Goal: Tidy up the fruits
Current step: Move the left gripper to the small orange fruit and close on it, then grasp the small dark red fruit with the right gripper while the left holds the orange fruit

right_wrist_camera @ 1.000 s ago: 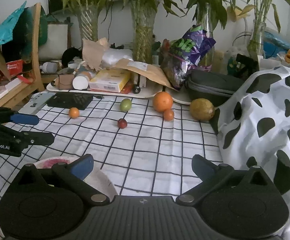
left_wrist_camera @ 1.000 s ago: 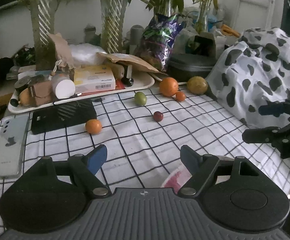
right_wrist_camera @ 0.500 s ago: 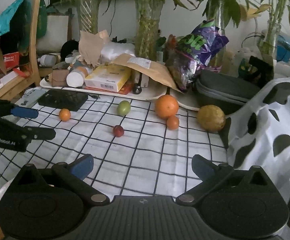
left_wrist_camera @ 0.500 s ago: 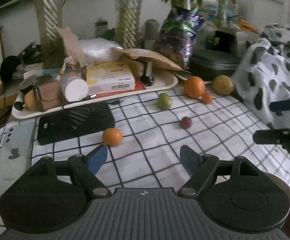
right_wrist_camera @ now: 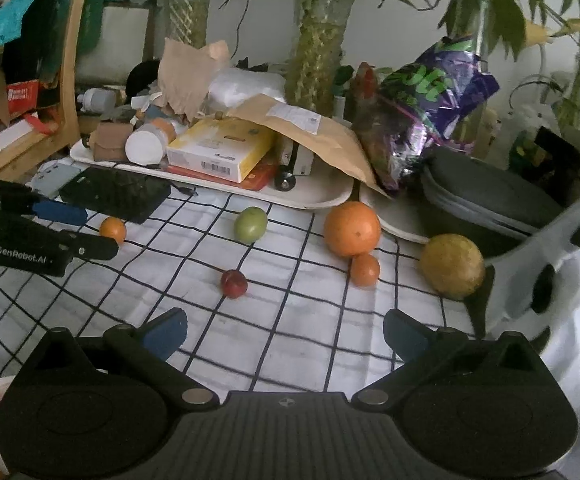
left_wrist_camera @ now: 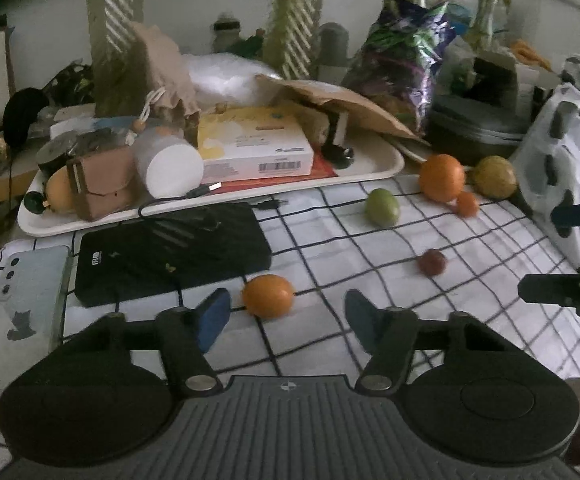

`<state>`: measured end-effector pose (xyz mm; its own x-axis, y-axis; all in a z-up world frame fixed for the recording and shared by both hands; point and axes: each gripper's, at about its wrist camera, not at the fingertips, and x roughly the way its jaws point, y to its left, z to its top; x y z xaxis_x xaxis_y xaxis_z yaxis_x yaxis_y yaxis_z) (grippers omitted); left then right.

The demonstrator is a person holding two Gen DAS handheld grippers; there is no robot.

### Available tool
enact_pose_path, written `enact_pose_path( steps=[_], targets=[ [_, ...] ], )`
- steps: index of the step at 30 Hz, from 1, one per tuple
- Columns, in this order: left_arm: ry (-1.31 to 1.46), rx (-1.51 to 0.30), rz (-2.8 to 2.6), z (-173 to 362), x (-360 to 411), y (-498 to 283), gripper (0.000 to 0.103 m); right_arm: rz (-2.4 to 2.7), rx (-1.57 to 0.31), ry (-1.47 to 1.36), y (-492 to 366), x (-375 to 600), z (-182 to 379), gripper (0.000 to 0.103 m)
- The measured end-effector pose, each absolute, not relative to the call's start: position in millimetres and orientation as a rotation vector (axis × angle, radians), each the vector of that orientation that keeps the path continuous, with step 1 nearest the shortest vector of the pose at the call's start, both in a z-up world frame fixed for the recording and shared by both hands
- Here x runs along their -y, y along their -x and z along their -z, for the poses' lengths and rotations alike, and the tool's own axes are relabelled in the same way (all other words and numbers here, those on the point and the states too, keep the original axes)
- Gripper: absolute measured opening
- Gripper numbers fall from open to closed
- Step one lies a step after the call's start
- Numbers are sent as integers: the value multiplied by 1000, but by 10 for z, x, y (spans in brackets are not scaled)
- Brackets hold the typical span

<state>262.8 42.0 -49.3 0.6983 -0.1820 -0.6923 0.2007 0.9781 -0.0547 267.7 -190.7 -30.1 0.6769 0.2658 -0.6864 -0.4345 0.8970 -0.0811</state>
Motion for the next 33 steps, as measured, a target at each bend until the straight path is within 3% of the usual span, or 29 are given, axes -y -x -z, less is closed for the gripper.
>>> enact_pose_path(
  steps=[4,9,10,17,19,23,25,30,33],
  targets=[
    [-25,-785,218,566,-458,-2740,54,-417,-731,259,-2779,1850,345,103],
    [-40,-802,235,645,-458,-2841,38,-444,-741,266,-2890,1792,405,103],
    [-50,-796,238,647,-455,-2849,31,-451,-743,261,-2914,1783,416,103],
    [-81,-795,260,626,-430,-2862,30,-502,-750,258,-3017,1685,512,103],
    [-73,-788,268,607,-430,-2859,30,-518,-753,256,-3048,1648,540,92],
    [-56,-788,269,596,-451,-2862,30,-546,-772,250,-3111,1575,605,80],
    [-47,-787,268,590,-467,-2863,30,-556,-778,245,-3135,1544,636,64],
    [-36,-788,271,581,-482,-2864,30,-570,-816,184,-3196,1537,676,45],
    [-37,-787,275,576,-479,-2861,30,-565,-819,144,-3218,1562,660,41]
  ],
)
